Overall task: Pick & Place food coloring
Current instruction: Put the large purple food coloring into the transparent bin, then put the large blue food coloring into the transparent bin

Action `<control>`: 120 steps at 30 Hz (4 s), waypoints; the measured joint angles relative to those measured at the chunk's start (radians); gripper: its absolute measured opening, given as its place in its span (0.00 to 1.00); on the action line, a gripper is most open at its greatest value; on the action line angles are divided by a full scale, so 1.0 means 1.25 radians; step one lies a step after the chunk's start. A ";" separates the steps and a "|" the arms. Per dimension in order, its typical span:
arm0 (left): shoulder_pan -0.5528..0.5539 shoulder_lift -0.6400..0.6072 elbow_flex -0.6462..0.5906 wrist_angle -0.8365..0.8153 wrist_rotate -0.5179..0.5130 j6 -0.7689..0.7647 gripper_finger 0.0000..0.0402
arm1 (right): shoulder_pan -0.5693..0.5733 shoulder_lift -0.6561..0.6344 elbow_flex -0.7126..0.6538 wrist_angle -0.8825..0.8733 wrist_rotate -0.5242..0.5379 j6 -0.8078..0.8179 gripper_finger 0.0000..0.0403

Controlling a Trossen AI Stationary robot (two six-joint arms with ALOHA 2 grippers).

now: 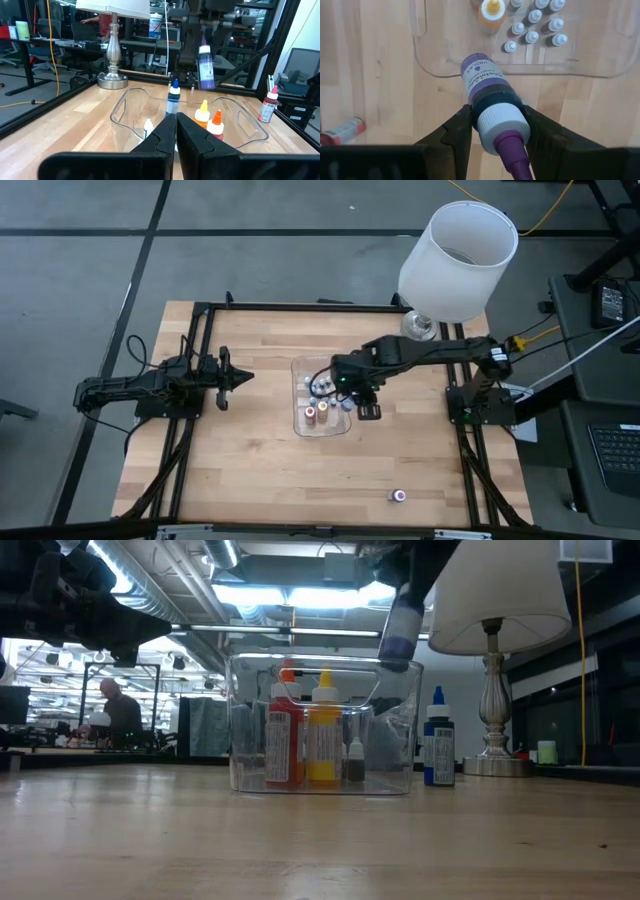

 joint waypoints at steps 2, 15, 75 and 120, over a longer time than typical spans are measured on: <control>0.000 0.000 0.000 0.000 0.000 0.000 0.02 | 0.000 0.022 0.000 0.009 0.000 -0.015 0.38; 0.000 0.000 0.000 0.000 0.000 0.000 0.03 | 0.003 0.120 0.076 0.006 0.013 -0.054 0.38; 0.000 0.000 0.000 0.001 0.000 0.000 0.02 | -0.002 0.319 0.241 -0.135 0.046 -0.035 0.57; 0.000 0.000 0.000 0.006 0.000 0.000 0.02 | 0.003 -0.136 -0.255 0.203 0.148 0.171 0.55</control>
